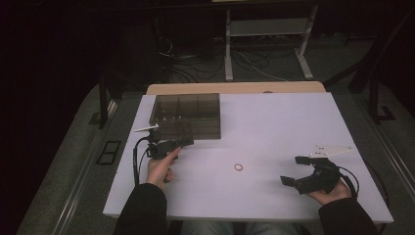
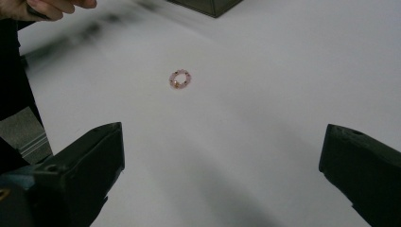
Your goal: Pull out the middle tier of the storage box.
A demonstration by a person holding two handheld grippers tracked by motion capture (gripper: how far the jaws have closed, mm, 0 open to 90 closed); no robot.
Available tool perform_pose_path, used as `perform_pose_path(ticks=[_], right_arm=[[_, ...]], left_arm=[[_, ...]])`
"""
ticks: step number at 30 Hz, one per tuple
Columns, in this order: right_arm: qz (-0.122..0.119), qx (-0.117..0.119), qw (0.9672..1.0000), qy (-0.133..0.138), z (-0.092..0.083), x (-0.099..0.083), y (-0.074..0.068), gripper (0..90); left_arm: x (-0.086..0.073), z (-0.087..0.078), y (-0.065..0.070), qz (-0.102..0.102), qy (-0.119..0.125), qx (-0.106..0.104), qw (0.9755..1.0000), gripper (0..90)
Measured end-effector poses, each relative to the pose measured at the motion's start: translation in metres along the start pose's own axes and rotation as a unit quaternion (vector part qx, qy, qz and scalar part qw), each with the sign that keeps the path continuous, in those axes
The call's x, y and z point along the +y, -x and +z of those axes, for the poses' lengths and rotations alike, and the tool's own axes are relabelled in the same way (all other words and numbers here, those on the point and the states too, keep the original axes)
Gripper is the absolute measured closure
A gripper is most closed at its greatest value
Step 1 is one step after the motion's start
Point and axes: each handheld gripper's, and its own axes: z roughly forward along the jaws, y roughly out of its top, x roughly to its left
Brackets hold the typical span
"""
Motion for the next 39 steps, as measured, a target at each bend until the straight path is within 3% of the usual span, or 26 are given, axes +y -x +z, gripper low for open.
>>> perform_pose_path(ticks=[11, 16, 23, 39], right_arm=[[-0.001, 0.001, 1.0, -0.001, 0.0, 0.0, 0.0, 0.4], [-0.001, 0.001, 1.0, -0.001, 0.0, 0.0, 0.0, 0.4], [-0.004, 0.001, 1.0, -0.002, 0.001, 0.0, 0.0, 0.4], [-0.005, 0.002, 1.0, -0.003, 0.001, 0.0, 0.0, 0.4]], left_arm=[[-0.002, 0.0, -0.005, -0.022, 0.017, 0.0, 0.9996, 18.4], [-0.002, -0.001, -0.01, -0.047, 0.028, 0.003, 0.9985, 27.3], [0.0, -0.002, -0.015, -0.065, 0.042, 0.011, 0.997, 33.6], [0.001, 0.002, -0.025, -0.112, 0.083, 0.037, 0.9895, 51.4]])
